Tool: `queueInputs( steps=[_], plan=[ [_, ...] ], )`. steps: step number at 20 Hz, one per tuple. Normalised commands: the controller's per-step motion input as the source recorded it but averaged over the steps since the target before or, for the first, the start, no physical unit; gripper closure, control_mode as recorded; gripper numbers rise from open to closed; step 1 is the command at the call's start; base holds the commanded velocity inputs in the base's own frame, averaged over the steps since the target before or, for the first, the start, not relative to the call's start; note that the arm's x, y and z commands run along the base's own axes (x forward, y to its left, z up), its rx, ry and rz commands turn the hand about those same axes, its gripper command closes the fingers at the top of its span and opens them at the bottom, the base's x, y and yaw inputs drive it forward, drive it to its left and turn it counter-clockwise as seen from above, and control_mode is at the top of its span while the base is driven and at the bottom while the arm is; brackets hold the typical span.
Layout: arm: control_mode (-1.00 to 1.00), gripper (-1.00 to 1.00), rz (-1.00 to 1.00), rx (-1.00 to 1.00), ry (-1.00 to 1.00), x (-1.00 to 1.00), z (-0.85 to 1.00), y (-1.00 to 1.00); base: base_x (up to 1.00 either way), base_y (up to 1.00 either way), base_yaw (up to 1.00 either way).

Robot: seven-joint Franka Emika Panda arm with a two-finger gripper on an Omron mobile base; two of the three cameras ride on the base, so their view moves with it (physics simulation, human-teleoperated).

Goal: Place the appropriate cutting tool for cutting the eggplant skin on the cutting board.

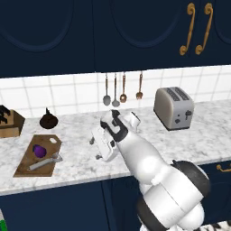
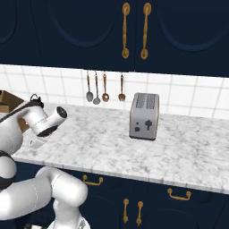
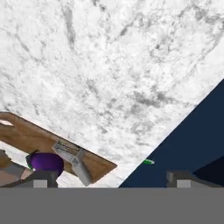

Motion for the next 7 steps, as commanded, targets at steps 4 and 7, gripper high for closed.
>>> queueInputs(
  steps=[4,7],
  plan=[
    [-1.00,-1.00,-0.10,0.27,0.00,-0.37,0.24,-1.00,0.00,0.00,0.00],
    [-1.00,-1.00,-0.09,0.26,-0.02,-0.39,0.36,-1.00,0.00,0.00,0.00]
  ],
)
